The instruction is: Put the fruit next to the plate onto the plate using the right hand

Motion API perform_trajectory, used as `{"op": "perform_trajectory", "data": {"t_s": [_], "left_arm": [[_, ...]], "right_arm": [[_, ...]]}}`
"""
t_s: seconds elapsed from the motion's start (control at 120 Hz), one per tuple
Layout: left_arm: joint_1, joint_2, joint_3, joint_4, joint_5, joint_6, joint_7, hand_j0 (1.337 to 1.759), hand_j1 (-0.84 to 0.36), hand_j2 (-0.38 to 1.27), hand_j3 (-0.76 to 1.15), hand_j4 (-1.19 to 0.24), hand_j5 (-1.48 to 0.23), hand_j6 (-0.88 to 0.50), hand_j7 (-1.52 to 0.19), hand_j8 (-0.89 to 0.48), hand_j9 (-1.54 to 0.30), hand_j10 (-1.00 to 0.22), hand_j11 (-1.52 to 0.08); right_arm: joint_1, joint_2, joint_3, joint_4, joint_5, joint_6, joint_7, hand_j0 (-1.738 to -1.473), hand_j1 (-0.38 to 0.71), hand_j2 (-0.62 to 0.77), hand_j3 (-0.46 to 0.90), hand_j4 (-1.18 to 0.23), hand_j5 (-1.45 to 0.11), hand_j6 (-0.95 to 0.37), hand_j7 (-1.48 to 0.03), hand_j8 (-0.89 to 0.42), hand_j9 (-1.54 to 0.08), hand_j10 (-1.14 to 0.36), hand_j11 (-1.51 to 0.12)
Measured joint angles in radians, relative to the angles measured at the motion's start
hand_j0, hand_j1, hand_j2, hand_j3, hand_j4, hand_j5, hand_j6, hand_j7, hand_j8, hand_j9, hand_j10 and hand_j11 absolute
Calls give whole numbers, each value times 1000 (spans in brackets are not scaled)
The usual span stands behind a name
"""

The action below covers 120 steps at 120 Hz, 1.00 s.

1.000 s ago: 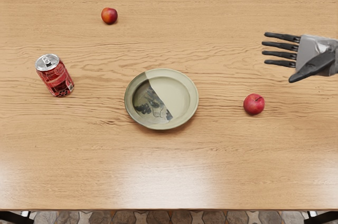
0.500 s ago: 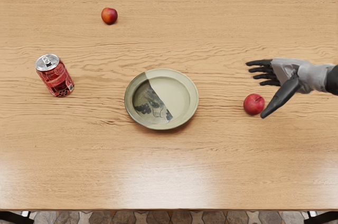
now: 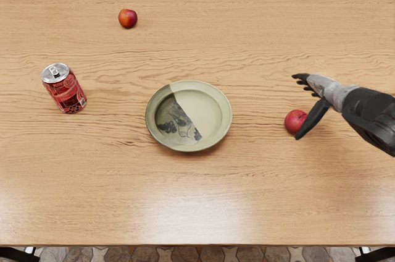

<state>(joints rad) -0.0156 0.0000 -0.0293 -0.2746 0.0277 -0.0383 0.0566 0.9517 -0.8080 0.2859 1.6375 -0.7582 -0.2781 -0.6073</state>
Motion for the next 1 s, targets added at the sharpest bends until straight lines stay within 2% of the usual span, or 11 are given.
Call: {"op": "perform_trajectory", "data": {"t_s": [0.15,0.525,0.592,0.767,0.867,1.0], "left_arm": [[-1,0,0,0,0,0,0,1658,349,0,0,0,0,0,0,0,0,0,0],[-1,0,0,0,0,0,0,1658,349,0,0,0,0,0,0,0,0,0,0],[0,0,0,0,0,0,0,1658,349,0,0,0,0,0,0,0,0,0,0],[-1,0,0,0,0,0,0,1658,349,0,0,0,0,0,0,0,0,0,0],[0,0,0,0,0,0,0,1658,349,0,0,0,0,0,0,0,0,0,0],[-1,0,0,0,0,0,0,1658,349,0,0,0,0,0,0,0,0,0,0]], "right_arm": [[-52,62,-10,-25,-77,-90,-3,-1658,-257,-14,0,-81,-102,-83,-101,-82,-102,-81,-102],[-112,81,-13,-24,-108,-214,-4,-1658,106,-73,0,-383,-496,-385,-496,-384,-496,-383,-496],[-114,81,-12,-18,-109,-218,-4,-1658,175,-38,0,-448,-583,-450,-581,-449,-583,-448,-583],[-117,81,-9,-13,-110,-221,-3,-1657,257,115,0,-557,-721,-558,-722,-387,-725,-458,-728],[-119,83,-7,-13,-110,-220,-4,-1655,272,133,0,-592,-769,-536,-769,-357,-777,-432,-785],[-120,100,-5,-28,-117,-220,-4,-1651,262,180,0,-642,-765,-581,-800,-411,-794,-458,-824]]}}
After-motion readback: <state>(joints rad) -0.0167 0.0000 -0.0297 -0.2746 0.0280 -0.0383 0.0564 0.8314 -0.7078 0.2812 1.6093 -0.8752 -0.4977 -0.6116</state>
